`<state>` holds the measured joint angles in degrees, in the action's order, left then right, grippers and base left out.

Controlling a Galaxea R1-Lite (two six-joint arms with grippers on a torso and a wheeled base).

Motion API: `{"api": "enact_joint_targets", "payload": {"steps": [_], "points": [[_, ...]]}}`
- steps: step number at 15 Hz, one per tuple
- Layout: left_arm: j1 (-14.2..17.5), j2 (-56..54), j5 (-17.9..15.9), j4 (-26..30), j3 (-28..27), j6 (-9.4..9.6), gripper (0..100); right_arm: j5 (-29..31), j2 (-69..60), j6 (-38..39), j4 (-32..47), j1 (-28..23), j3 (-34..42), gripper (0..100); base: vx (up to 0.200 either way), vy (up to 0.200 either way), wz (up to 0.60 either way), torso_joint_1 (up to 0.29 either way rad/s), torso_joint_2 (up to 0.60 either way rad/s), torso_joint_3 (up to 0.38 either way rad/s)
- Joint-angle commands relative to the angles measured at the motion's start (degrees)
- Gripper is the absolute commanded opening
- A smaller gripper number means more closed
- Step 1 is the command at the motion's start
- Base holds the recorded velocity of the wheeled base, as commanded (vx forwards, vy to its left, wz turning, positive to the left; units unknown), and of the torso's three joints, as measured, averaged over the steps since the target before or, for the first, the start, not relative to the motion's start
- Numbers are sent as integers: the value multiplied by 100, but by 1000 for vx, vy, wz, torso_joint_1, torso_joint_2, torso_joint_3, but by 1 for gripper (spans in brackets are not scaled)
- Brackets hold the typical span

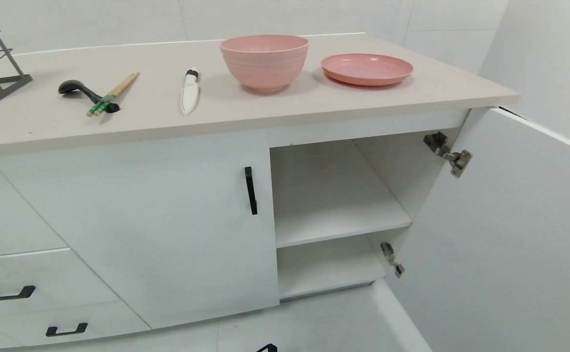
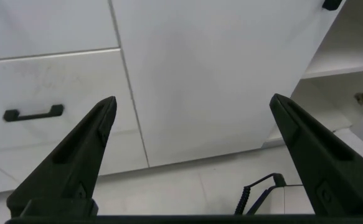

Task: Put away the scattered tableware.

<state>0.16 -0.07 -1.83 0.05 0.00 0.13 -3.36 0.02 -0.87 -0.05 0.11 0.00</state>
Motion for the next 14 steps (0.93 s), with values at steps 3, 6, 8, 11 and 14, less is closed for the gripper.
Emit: {"api": "enact_joint_targets", "payload": {"steps": [3,6,8,11,14], "points": [[-7,25,7,-5,0,-5,100,-6,-2,-1,-4,-11,0,100,0,0,0,0,0,0],[-7,25,-2,-5,0,-5,100,-6,-2,-1,-4,-11,0,100,0,0,0,0,0,0],[-7,25,-2,4,0,-5,100,-6,-2,-1,-4,-11,0,100,100,0,0,1,-1,-1],[-7,25,-2,-5,0,-5,100,-6,-2,-1,-4,-11,0,100,200,0,0,-2,2,4],[-7,25,-2,-5,0,-5,100,-6,-2,-1,-4,-11,0,100,0,0,0,0,0,0]]}}
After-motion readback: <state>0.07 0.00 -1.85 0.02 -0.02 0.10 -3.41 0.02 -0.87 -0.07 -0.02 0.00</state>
